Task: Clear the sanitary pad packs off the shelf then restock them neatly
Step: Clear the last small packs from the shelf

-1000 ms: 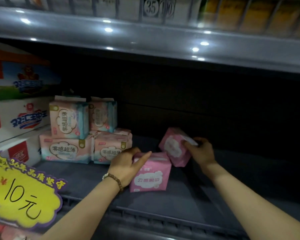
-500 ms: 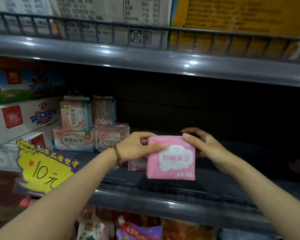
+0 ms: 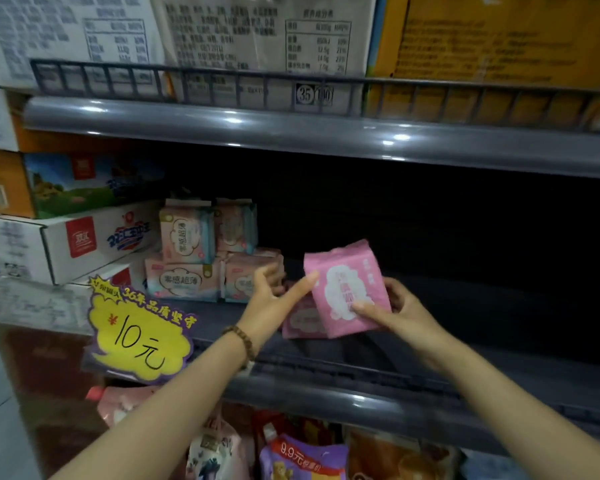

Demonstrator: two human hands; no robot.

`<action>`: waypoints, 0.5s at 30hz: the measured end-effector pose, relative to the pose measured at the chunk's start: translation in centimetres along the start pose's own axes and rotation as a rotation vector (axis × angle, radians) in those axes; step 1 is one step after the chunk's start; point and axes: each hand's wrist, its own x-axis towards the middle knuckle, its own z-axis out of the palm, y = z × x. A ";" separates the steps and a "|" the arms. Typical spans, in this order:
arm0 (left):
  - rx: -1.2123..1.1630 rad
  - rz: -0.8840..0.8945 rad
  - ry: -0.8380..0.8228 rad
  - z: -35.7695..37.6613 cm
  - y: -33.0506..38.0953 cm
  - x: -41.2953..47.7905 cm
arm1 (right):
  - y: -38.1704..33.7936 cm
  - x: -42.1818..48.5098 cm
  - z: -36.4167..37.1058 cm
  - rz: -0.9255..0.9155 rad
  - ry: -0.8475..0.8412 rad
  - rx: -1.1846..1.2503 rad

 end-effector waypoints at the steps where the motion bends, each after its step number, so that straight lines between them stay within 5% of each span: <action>1: 0.088 -0.007 -0.002 -0.7 0.0 0.5 | 0.2 0.5 -0.5 -0.044 -0.011 -0.125; 8: 0.448 -0.161 -0.295 -1.4 -3.0 2.7 | 3.9 4.7 -0.3 -0.123 -0.213 -0.590; 15: 0.496 -0.118 -0.475 -0.9 -6.1 4.9 | 7.1 5.4 1.2 0.138 -0.353 -0.327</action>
